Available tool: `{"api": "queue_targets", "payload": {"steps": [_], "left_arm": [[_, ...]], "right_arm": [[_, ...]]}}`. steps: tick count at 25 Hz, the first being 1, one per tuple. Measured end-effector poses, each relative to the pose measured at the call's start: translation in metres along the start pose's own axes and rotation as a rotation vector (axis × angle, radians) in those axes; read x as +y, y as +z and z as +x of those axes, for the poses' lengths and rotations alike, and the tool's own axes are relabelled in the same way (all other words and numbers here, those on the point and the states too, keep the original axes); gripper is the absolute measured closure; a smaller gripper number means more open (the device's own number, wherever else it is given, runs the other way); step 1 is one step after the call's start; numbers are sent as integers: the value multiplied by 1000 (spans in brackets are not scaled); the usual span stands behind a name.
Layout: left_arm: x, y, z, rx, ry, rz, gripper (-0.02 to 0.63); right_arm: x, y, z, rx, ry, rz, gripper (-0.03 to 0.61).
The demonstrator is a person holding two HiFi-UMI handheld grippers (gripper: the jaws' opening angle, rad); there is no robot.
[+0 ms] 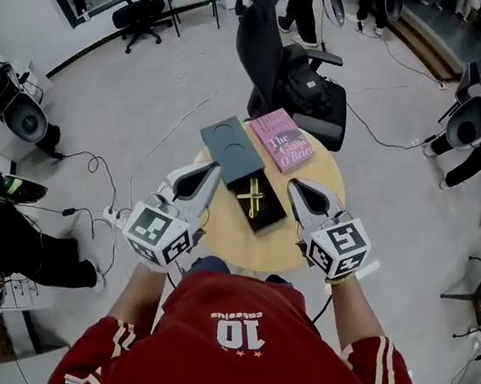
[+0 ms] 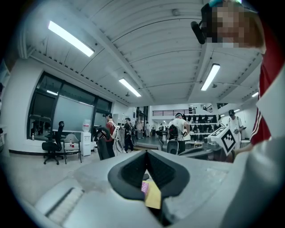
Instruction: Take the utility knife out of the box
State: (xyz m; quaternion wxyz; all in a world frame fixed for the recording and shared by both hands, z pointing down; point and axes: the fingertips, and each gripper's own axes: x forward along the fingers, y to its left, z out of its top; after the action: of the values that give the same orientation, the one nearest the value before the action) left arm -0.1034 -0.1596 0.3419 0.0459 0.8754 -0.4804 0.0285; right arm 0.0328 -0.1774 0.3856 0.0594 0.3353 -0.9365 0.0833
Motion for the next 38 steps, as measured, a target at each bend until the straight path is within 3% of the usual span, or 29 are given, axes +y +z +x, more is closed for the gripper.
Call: {"api": "queue_targets", "payload": {"steps": [6, 13, 21, 27, 38], "left_arm": [[10, -10, 5, 3, 14, -12, 611], [16, -9, 6, -8, 35, -16, 611], [13, -12, 8, 0, 34, -5, 611], [10, -12, 11, 3, 25, 1, 611], [17, -27, 2, 25, 43, -21, 611]], "right_arm": [[-7, -3, 9, 9, 7, -20, 560], [-7, -3, 16, 18, 54, -49, 479], [-11, -17, 26, 20, 71, -35, 463], [-17, -63, 48, 104, 105, 39, 463], [-18, -172, 93, 337, 146, 33, 463]]}}
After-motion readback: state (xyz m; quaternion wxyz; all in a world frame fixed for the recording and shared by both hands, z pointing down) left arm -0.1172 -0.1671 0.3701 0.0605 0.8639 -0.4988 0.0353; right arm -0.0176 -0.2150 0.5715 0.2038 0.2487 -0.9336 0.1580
